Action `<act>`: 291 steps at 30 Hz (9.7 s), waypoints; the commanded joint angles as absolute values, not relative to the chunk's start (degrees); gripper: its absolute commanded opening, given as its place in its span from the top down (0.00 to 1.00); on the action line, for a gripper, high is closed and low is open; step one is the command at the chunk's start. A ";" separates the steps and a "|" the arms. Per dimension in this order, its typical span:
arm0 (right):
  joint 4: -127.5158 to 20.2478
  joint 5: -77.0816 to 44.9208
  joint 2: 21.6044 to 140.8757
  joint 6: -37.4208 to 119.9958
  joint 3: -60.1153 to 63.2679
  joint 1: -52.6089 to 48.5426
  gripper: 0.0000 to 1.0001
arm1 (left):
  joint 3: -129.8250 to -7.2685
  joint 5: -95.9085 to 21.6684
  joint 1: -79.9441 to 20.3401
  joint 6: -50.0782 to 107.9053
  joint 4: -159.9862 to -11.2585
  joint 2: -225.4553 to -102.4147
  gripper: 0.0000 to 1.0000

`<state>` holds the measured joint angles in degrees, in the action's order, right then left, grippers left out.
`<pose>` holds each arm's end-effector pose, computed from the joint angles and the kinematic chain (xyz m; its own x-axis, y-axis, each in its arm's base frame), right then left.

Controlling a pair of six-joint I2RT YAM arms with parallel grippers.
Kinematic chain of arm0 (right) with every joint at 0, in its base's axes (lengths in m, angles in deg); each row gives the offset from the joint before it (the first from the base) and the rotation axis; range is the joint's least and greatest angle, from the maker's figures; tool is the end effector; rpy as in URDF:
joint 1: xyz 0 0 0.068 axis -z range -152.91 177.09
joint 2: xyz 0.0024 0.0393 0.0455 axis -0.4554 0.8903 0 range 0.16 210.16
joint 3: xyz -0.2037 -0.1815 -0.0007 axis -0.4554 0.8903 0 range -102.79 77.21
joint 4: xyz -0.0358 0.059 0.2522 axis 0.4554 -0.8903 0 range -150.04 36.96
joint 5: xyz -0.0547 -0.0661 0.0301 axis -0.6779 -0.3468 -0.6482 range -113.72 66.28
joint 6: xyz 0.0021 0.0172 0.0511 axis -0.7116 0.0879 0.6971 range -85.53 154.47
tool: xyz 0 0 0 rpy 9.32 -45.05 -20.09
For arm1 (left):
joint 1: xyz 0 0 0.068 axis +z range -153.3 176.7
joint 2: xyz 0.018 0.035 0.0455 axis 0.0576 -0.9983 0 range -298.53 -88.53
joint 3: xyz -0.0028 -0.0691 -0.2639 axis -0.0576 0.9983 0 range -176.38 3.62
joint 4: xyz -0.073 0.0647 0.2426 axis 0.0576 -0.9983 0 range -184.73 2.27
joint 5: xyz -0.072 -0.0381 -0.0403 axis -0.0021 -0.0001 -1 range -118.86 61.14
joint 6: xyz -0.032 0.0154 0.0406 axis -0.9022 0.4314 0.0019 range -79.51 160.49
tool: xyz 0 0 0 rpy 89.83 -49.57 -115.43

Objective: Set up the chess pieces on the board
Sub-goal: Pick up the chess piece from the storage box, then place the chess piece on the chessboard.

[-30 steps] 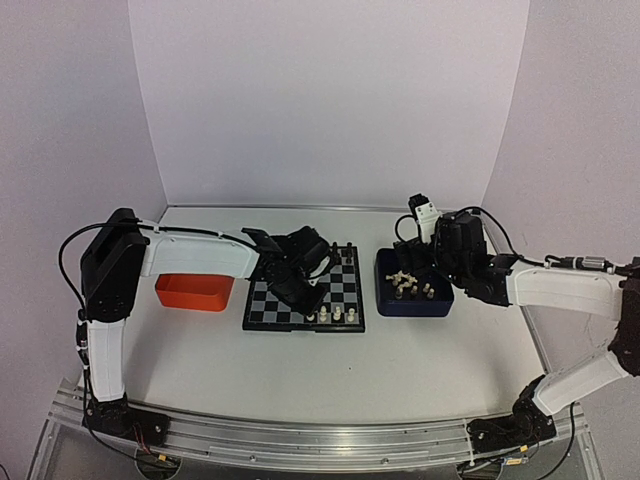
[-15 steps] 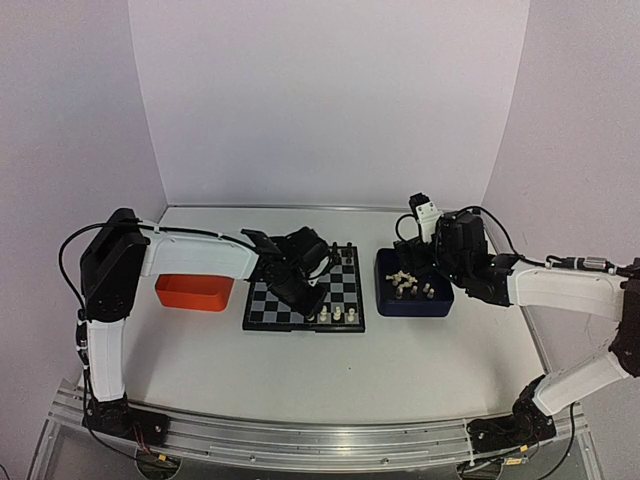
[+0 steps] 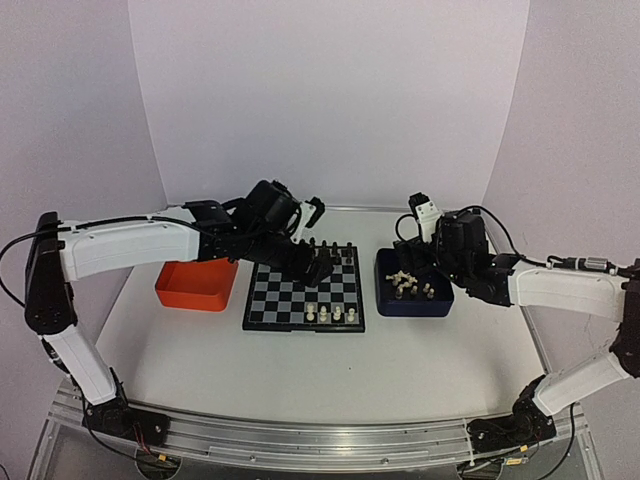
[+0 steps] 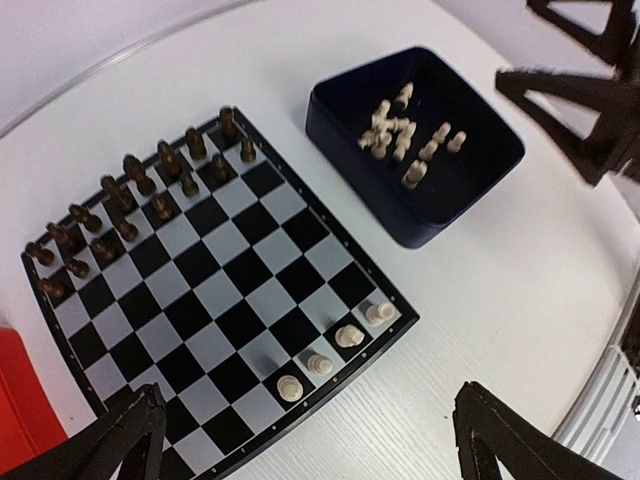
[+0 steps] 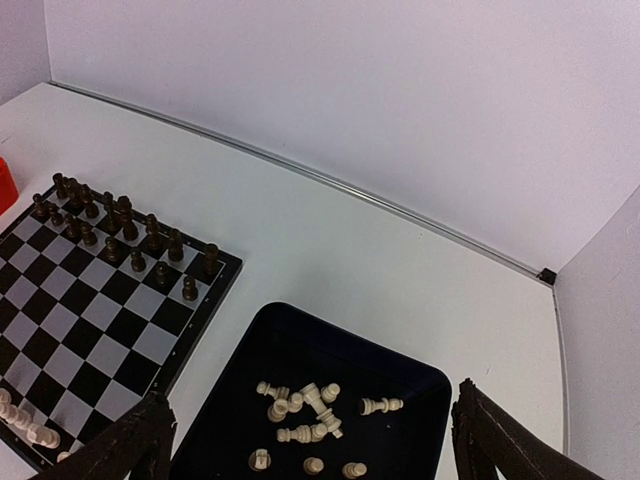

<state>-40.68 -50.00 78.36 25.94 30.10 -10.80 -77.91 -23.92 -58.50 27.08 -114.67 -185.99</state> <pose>0.2522 0.1762 0.2628 -0.2181 -0.3383 -0.9154 -0.2549 0.9252 -0.2811 0.2231 -0.3156 0.2912 -0.5591 0.3996 -0.7265 0.6707 0.7331 -0.1129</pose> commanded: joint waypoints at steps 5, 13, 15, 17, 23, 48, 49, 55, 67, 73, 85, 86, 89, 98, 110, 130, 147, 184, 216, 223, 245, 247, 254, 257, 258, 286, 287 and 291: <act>-40.74 -49.64 77.69 26.21 28.12 -10.61 0.06 | -78.69 -17.87 -57.73 24.49 -107.80 -177.92 0.00; -43.42 -49.52 80.20 28.41 25.71 -9.99 0.04 | -81.57 -24.89 -45.43 17.28 -107.42 -180.95 0.00; -44.45 -47.96 80.87 30.15 25.22 -8.97 0.03 | -81.04 -24.55 -43.85 16.58 -106.15 -181.21 0.00; -45.66 -44.51 81.95 33.83 24.44 -6.66 0.02 | -80.87 -25.26 -42.25 15.29 -105.05 -181.96 0.00; -56.78 -38.36 87.65 43.33 17.40 -1.02 0.02 | -84.59 -25.36 -37.76 12.89 -107.33 -186.13 0.00; -88.23 -25.34 105.31 41.16 -3.05 7.01 0.04 | -94.42 -14.23 -28.68 12.91 -104.92 -197.54 0.00; -88.59 -25.39 105.54 41.53 -3.40 7.02 0.04 | -94.44 -14.43 -28.55 12.94 -104.02 -197.88 0.00; -89.61 -25.26 106.51 41.45 -3.84 6.97 0.05 | -95.43 -16.29 -28.11 14.70 -100.20 -199.92 0.00; -90.46 -27.18 111.31 38.14 -7.67 7.12 0.07 | -92.91 -15.31 -26.80 14.83 -94.46 -199.02 0.00; -90.53 -25.34 113.49 39.08 -10.64 9.38 0.25 | -93.49 -17.44 -26.61 14.14 -94.55 -200.00 0.00; -90.62 -21.91 116.02 29.31 -12.60 10.36 0.42 | -91.22 -18.67 -26.59 12.52 -94.43 -198.34 0.00; -90.62 -21.58 116.16 28.38 -12.68 10.42 0.42 | -91.04 -18.55 -26.60 12.36 -94.40 -198.20 0.00; -90.76 -20.90 117.04 26.08 -13.18 10.55 0.44 | -91.22 -18.83 -26.61 12.00 -94.95 -198.12 0.00; -91.37 -20.38 119.86 22.67 -15.78 10.71 0.54 | -90.52 -19.91 -26.59 11.26 -94.70 -197.44 0.00; -92.25 -19.32 121.12 20.61 -15.80 10.97 0.59 | -89.79 -20.93 -26.59 10.35 -95.11 -196.99 0.00; -93.03 -18.65 124.13 19.11 -16.99 10.97 0.63 | -88.76 -21.70 -26.60 9.48 -95.01 -196.47 0.00; -93.10 -17.27 126.56 19.01 -18.31 10.92 0.70 | -88.54 -21.76 -26.61 9.21 -95.25 -196.37 0.00; -93.12 -14.47 120.04 14.89 -15.03 10.93 1.00 | -84.89 -24.89 -26.59 10.15 -90.28 -194.52 0.00; -93.39 10.38 102.57 10.06 -9.03 10.28 1.00 | -89.26 -54.36 -35.17 17.11 -93.52 -198.41 0.00; -93.57 16.90 99.78 5.01 -7.73 6.78 1.00 | -96.18 -72.06 -41.26 18.05 -96.31 -204.44 0.01; -93.64 16.78 100.70 2.62 -11.66 -0.98 1.00 | -98.53 -79.96 -47.95 17.25 -102.91 -207.72 0.44; -93.65 16.60 100.86 2.45 -11.76 -1.20 1.00 | -98.25 -80.12 -47.95 17.17 -102.72 -207.50 0.56; -93.73 16.75 101.09 0.86 -11.79 -1.84 1.00 | -97.58 -80.65 -47.95 17.73 -101.92 -207.11 0.76; -93.73 16.60 101.26 0.44 -11.92 -2.04 1.00 | -98.02 -80.74 -47.95 19.05 -102.90 -207.13 0.82; -93.73 16.50 101.38 0.46 -12.07 -2.07 1.00 | -98.02 -80.57 -47.95 19.35 -102.89 -207.01 0.85; -37.24 12.21 95.60 70.46 2.05 -2.51 0.18 | -57.37 -53.81 -47.10 16.86 -46.40 -179.31 1.00; -33.88 14.33 96.74 74.16 1.69 -2.48 0.19 | -55.92 -53.72 -47.08 16.78 -43.85 -178.60 1.00; -20.60 21.75 101.14 87.23 -0.17 -2.57 0.22 | -52.89 -54.05 -47.08 17.81 -38.56 -177.18 1.00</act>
<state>-38.30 13.13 96.72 67.15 3.03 -2.25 -55.59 -55.53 -47.14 17.50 -51.11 -179.73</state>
